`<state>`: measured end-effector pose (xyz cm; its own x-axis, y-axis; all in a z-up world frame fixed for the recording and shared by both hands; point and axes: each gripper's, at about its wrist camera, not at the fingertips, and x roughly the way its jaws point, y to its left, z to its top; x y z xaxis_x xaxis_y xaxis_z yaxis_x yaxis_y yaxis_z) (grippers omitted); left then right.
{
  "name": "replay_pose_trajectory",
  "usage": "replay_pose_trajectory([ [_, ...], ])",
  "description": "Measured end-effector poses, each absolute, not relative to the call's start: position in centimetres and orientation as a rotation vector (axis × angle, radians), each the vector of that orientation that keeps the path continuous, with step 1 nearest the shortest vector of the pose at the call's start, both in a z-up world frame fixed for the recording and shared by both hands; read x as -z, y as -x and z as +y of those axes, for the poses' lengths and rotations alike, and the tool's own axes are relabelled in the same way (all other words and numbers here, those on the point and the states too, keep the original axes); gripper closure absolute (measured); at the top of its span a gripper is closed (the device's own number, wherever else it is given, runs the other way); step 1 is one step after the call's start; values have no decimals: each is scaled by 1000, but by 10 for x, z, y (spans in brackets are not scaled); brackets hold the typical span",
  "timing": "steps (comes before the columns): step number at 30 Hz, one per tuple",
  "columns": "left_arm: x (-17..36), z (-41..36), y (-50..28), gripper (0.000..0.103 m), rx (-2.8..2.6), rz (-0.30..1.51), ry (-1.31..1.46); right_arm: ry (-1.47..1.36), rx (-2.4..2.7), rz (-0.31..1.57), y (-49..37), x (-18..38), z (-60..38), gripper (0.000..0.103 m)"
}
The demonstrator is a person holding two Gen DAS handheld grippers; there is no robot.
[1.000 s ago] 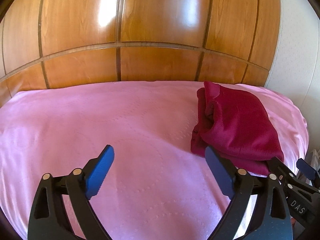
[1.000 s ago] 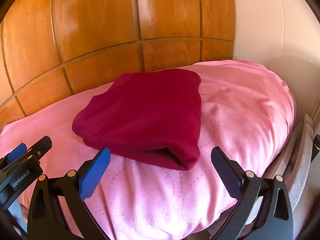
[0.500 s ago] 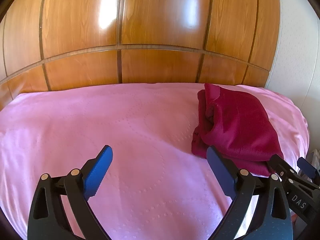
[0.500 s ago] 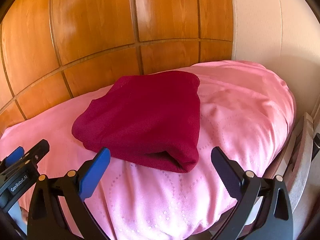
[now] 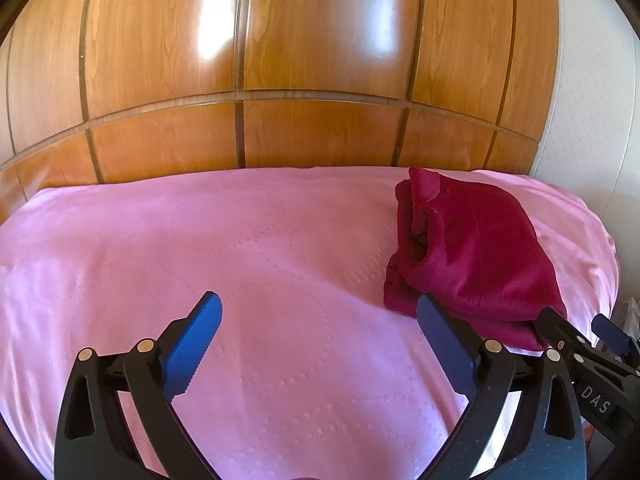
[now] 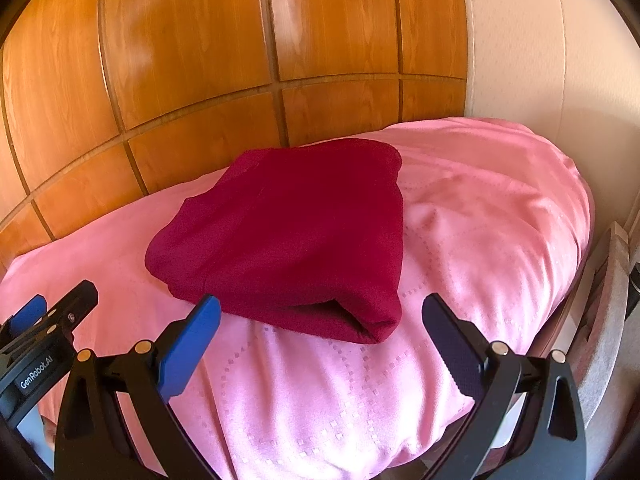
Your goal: Fold small clothes
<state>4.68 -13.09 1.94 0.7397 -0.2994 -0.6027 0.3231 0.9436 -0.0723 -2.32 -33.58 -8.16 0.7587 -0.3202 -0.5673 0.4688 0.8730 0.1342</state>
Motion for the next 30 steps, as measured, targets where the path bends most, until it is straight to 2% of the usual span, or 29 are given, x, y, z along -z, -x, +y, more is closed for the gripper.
replay_pose_trajectory([
  [30,-24,-125,-43,6,323,618,-29,-274,422,566,24,81,-327,2],
])
